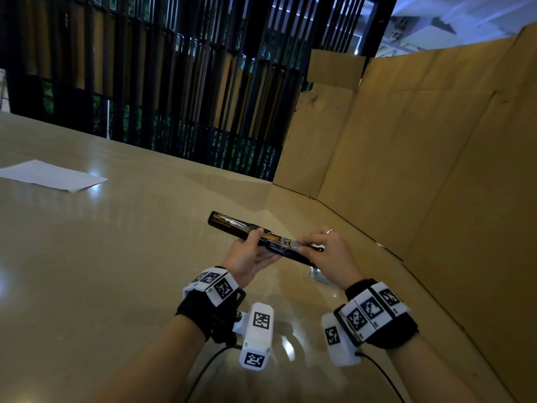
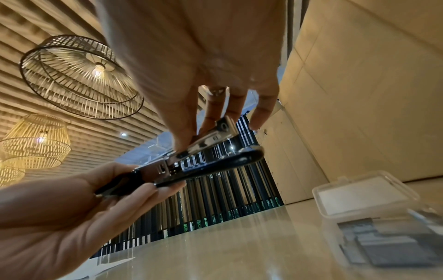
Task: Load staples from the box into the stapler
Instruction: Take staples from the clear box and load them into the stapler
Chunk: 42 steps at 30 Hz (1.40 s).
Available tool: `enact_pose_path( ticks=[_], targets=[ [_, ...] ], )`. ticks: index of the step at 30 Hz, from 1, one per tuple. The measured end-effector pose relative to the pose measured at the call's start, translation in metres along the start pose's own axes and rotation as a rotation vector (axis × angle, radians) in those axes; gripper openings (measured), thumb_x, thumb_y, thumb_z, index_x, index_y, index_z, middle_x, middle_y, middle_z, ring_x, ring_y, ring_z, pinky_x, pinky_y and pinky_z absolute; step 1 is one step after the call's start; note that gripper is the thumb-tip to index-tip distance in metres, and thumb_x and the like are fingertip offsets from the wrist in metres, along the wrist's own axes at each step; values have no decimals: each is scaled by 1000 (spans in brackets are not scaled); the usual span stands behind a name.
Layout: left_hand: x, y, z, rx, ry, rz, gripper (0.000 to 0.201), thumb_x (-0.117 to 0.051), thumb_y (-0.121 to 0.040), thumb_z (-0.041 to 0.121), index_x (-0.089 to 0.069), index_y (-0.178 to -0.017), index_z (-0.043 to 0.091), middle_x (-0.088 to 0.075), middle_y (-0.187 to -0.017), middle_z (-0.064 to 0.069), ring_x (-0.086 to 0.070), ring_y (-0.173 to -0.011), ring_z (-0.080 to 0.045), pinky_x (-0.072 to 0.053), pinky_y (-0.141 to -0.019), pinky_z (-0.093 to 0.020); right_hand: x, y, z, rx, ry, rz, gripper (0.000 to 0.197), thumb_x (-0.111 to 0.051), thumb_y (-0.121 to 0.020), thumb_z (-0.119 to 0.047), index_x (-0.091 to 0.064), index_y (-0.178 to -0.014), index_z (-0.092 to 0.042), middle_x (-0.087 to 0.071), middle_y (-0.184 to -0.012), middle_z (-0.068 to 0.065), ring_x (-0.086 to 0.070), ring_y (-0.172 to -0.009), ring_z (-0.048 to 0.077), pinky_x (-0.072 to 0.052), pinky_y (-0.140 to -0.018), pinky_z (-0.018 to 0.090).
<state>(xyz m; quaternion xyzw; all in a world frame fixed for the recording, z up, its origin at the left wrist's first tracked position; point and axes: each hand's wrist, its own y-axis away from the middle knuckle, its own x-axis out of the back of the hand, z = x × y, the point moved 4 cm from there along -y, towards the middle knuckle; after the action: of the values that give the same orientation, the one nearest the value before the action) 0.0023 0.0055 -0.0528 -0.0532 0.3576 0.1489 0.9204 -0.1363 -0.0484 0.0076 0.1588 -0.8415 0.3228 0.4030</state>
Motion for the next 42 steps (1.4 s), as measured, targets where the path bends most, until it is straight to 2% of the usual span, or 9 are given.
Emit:
enact_pose_path(
  ticks=[4, 9, 16, 21, 26, 29, 32, 36, 42],
  targets=[
    [0, 1, 2, -12, 1, 0, 23, -39, -99, 20, -53, -93, 2, -65, -87, -21, -66, -79, -23, -60, -58, -21, -2, 1, 4, -43, -59, -46, 29, -67, -82, -21, -70, -110, -20, -50, -93, -4, -49, -108, 24, -43, -97, 41],
    [-1, 1, 2, -13, 19, -16, 26, -39, -99, 20, -52, -107, -2, -66, -90, -22, -67, -81, -25, -60, -58, -22, 3, 9, 3, 50, -99, 16, 41, -43, -93, -5, -57, -125, -27, -41, -108, -1, -33, -107, 14, -27, -92, 22],
    [-2, 1, 1, -20, -15, -30, 25, -39, -99, 20, -54, -101, 0, -66, -91, -21, -67, -82, -24, -60, -62, -22, -5, 15, 3, 203, 250, -72, 60, -35, -89, 4, -54, -126, -40, -37, -134, 6, -29, -112, 20, -28, -93, 29],
    [1, 1, 3, -22, -13, -16, 25, -39, -99, 20, -54, -95, 0, -66, -91, -22, -66, -85, -26, -60, -66, -23, -2, 13, 12, 174, 196, -63, 51, -39, -91, 3, -61, -120, -33, -41, -134, 7, -34, -110, 19, -31, -91, 25],
    [1, 1, 3, -20, -13, -16, 24, -39, -99, 20, -54, -94, 1, -66, -93, -22, -66, -86, -26, -60, -68, -24, 8, 15, 18, 82, -112, 54, 46, -38, -91, 6, -65, -117, -20, -39, -117, -1, -41, -113, 22, -41, -95, 29],
    [1, 1, 4, -25, -19, -22, 26, -39, -99, 20, -54, -97, 0, -66, -94, -21, -66, -86, -26, -60, -67, -24, 11, 16, 23, 32, -211, 79, 51, -36, -93, 3, -54, -124, -33, -38, -118, 0, -39, -117, 22, -40, -99, 32],
    [1, 0, 5, -36, -42, -18, 26, -39, -99, 21, -55, -98, 0, -68, -90, -19, -69, -80, -22, -61, -64, -22, 6, 19, 19, 108, -122, 15, 54, -37, -94, 1, -42, -121, -45, -33, -120, 0, -35, -114, 17, -37, -102, 31],
    [-2, 1, 6, -60, -85, -8, 25, -39, -99, 19, -56, -93, 1, -67, -86, -18, -68, -78, -21, -60, -64, -21, -6, 23, 17, 190, 79, -66, 52, -40, -94, -4, -44, -133, -38, -33, -134, 6, -23, -109, 10, -29, -97, 26],
    [1, 0, 5, -49, -120, 16, 38, -41, -98, 20, -50, -120, -8, -66, -95, -22, -67, -84, -25, -59, -71, -24, -8, 23, 21, 159, 135, -58, 46, -44, -92, -7, -55, -125, -38, -39, -136, 5, -28, -118, 18, -29, -93, 25]
  ],
)
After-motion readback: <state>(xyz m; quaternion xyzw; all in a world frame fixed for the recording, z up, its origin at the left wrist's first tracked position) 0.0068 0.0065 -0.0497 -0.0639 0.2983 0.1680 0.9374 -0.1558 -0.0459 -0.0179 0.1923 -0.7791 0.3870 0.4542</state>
